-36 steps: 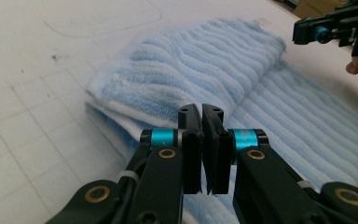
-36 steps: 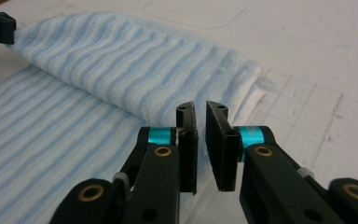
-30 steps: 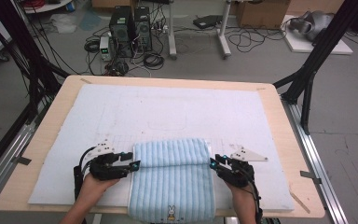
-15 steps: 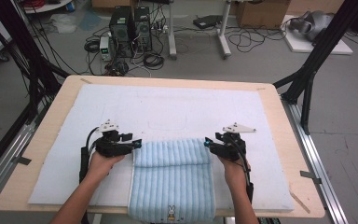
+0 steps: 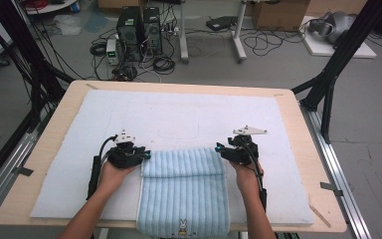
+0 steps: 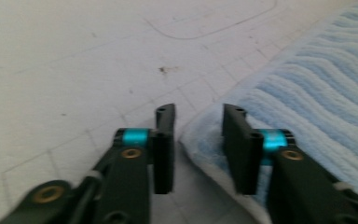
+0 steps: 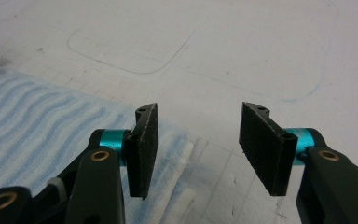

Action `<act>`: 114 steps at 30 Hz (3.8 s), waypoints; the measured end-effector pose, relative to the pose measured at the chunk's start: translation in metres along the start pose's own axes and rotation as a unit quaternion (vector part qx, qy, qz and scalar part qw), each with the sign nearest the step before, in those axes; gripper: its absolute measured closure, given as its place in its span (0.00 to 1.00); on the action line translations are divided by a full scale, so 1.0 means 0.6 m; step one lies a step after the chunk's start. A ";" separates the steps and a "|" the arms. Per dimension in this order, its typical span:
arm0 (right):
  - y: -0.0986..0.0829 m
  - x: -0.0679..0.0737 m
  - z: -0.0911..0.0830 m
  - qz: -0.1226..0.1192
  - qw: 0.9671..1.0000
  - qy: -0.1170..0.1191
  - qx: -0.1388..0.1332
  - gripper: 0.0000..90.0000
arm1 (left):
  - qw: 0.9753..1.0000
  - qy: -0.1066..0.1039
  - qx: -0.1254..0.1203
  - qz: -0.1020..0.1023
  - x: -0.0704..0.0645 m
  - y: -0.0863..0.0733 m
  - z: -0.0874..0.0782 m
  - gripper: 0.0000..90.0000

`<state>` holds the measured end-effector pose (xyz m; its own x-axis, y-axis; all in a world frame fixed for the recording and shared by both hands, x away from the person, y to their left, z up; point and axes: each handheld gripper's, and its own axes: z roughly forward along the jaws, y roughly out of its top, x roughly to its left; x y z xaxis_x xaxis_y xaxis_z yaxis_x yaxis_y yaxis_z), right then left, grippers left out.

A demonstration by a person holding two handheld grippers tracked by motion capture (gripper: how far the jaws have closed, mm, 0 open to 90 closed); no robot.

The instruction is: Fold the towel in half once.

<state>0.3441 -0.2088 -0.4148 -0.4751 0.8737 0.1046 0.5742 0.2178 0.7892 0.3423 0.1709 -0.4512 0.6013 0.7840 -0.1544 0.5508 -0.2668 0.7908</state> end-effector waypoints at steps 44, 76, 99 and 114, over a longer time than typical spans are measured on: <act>-0.050 0.033 -0.072 -0.059 0.996 0.058 -0.030 0.92 | 0.991 -0.082 -0.101 -0.030 -0.040 -0.004 -0.104 0.95; -0.145 0.026 -0.160 0.003 0.996 0.059 -0.060 0.45 | 0.992 -0.072 -0.099 -0.034 -0.046 -0.046 -0.131 0.48; -0.081 0.040 -0.018 -0.012 0.998 0.015 0.058 0.94 | 1.000 -0.006 0.004 0.003 -0.039 -0.017 -0.023 0.95; 0.013 -0.008 0.042 -0.003 0.999 -0.017 0.047 0.94 | 0.997 0.030 -0.074 -0.008 0.013 0.071 0.010 0.95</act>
<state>0.3675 -0.2001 -0.4245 -0.4576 0.8858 0.0777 0.6319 0.2625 0.7293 0.3741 0.1625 -0.4220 0.5547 0.8209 -0.1356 0.4665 -0.1719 0.8676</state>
